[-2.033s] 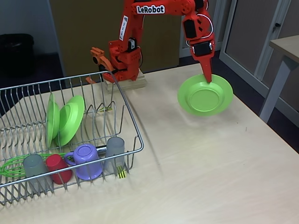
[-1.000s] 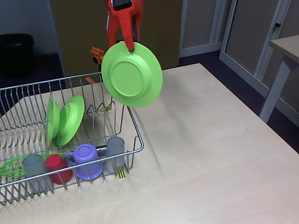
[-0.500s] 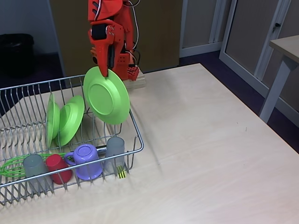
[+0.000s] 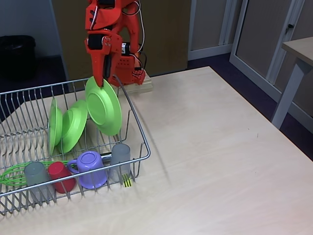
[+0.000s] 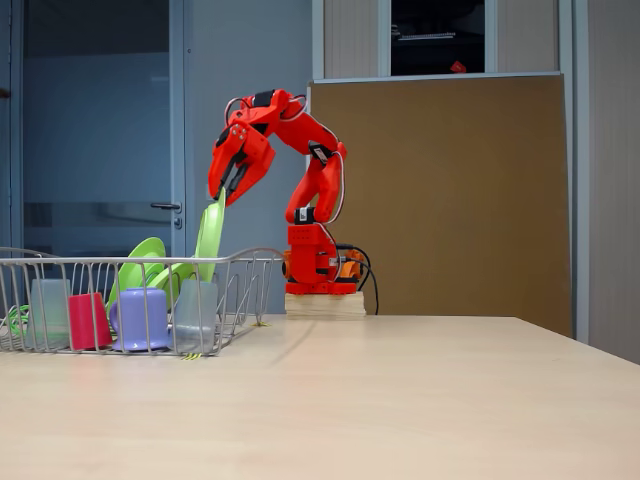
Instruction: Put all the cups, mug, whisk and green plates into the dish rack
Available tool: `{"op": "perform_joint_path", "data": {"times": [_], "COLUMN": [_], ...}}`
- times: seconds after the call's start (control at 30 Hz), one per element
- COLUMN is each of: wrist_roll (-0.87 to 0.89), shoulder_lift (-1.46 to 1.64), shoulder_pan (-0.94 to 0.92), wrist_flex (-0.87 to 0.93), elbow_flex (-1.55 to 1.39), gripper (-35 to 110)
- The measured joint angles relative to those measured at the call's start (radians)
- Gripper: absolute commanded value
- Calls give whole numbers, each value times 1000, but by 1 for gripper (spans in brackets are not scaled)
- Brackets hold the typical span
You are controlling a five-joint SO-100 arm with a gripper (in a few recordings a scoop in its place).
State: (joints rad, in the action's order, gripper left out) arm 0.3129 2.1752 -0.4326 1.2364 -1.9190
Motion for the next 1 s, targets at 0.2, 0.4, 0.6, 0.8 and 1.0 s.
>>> {"op": "perform_joint_path", "data": {"times": [0.2,0.4,0.6,0.8,1.0], "wrist_roll": [-5,-5,-5,-5,-9], "shoulder_lift": [12,35,64,101,164], "shoulder_pan": [3,-18,-44,-103,-138], "wrist_flex": [-17,-63,-83,-103,-121], "elbow_flex": [-49,-149,-209,-288,-377], "gripper": [0,0,0,0,0]}}
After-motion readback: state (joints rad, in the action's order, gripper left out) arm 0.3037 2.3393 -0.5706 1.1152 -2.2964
